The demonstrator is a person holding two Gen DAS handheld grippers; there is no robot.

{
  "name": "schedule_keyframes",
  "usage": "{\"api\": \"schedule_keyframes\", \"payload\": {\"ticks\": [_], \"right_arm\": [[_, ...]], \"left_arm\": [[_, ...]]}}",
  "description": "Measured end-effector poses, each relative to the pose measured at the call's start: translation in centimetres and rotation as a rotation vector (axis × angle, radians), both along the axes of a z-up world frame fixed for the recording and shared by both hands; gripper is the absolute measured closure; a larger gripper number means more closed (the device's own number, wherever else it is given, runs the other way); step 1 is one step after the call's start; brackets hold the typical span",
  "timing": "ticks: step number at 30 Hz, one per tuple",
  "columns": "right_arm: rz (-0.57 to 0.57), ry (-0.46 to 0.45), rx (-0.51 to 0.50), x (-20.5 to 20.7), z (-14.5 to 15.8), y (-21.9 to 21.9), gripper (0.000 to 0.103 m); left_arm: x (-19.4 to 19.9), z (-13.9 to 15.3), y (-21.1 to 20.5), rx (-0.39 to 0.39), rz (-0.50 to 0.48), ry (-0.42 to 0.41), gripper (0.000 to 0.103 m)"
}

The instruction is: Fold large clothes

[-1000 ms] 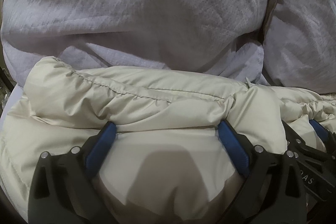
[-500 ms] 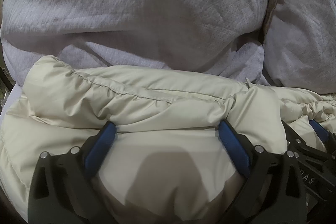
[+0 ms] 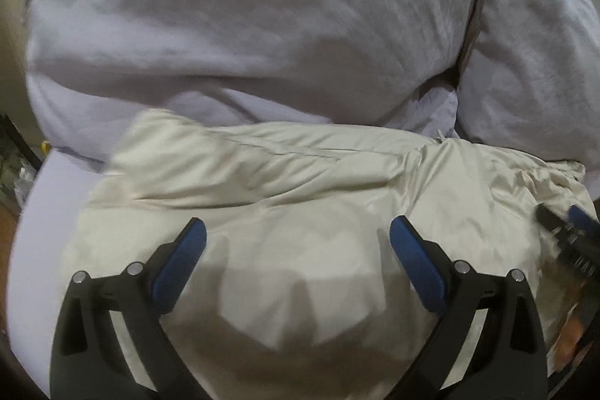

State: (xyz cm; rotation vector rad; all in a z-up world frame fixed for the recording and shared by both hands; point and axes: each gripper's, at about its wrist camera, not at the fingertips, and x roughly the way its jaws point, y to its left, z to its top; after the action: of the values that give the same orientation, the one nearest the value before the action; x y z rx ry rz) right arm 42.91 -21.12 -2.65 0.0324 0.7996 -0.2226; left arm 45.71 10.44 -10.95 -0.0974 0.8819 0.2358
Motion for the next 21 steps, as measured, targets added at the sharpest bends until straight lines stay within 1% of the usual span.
{"api": "schedule_keyframes", "payload": {"ticks": [3, 6, 9, 10, 12, 14, 15, 16, 17, 21], "right_arm": [[-0.093, 0.003, 0.012, -2.4, 1.0, -3.1, 0.001], [-0.181, 0.021, 0.045, -4.7, 1.0, -6.1, 0.001], [-0.270, 0.061, 0.122, -6.9, -0.2, -9.3, 0.001], [-0.287, 0.071, 0.152, -7.6, -0.5, -9.5, 0.001], [-0.314, 0.093, 0.236, -8.4, -1.7, -10.7, 0.001], [-0.319, 0.106, 0.307, -8.8, -2.8, -11.3, 0.001], [-0.318, 0.109, 0.333, -9.1, -3.1, -11.4, 0.001], [-0.314, 0.115, 0.377, -9.1, -3.8, -11.4, 0.001], [-0.312, 0.117, 0.398, -9.1, -4.1, -11.4, 0.001], [-0.311, 0.130, 0.503, -9.4, -5.8, -11.6, 0.001]], "left_arm": [[-2.5, 1.5, 1.6, 0.012, 0.025, -0.011, 0.005], [-4.8, 2.4, 3.4, 0.008, 0.062, -0.016, 0.005], [-7.5, 2.8, 5.1, 0.001, 0.108, -0.010, 0.005], [-9.0, 3.0, 6.1, -0.008, 0.121, -0.007, 0.005], [-11.8, 3.2, 7.7, -0.028, 0.151, 0.002, 0.005], [-13.6, 3.0, 8.6, -0.049, 0.173, 0.012, 0.005], [-14.9, 3.5, 9.5, -0.062, 0.181, 0.017, 0.005], [-15.5, 3.2, 9.8, -0.079, 0.190, 0.023, 0.005], [-16.4, 3.4, 10.3, -0.091, 0.195, 0.027, 0.005], [-18.1, 1.9, 10.8, -0.174, 0.211, 0.051, 0.005]]}}
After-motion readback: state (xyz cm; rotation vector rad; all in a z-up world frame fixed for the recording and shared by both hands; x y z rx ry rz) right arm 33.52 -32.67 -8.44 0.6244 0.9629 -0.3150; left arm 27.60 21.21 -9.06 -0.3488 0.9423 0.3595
